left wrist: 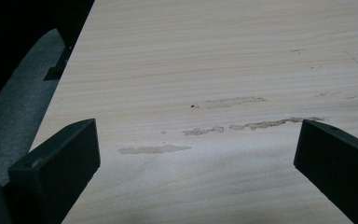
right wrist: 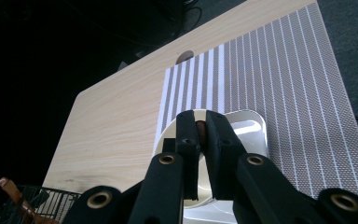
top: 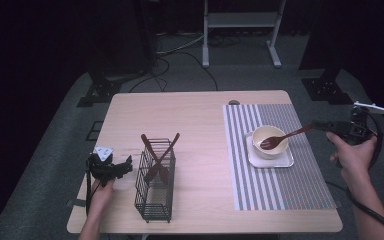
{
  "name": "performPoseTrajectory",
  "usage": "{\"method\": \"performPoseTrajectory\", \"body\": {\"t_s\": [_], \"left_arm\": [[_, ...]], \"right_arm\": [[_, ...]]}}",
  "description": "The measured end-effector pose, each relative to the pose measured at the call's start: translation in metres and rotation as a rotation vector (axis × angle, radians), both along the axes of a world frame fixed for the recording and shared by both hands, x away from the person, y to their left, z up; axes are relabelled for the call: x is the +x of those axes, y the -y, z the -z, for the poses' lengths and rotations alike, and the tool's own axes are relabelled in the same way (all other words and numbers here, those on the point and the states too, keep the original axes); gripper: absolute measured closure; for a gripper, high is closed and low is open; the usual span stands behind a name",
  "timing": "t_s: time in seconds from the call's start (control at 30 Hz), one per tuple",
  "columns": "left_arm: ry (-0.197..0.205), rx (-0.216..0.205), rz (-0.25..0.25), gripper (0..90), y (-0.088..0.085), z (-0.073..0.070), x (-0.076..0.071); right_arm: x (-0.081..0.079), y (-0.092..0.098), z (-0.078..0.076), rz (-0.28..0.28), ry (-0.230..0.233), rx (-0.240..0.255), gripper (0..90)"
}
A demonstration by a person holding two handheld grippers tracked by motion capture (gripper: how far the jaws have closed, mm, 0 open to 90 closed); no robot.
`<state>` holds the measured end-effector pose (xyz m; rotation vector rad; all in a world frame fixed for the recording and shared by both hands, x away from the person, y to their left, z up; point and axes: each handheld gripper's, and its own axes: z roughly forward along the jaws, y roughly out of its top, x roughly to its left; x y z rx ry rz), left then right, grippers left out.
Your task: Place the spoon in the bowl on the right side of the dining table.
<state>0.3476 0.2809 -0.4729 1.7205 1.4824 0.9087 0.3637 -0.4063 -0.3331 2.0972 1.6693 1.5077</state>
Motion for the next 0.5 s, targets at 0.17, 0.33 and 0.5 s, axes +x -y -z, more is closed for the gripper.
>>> {"method": "performPoseTrajectory", "body": {"t_s": [0.17, 0.33, 0.5], "left_arm": [[0.0, 0.0, 0.0, 0.0, 0.0, 0.0, 0.0], [0.0, 0.0, 0.0, 0.0, 0.0, 0.0, 0.0], [-0.002, 0.002, 0.001, 0.0, 0.0, 0.0, 0.0]], "right_arm": [[0.0, 0.003, 0.005, 0.012, -0.008, 0.0, 83.8], [0.0, 0.003, 0.011, 0.018, -0.018, 0.004, 83.8], [0.001, 0.003, 0.015, 0.018, -0.024, 0.004, 83.7]]}}
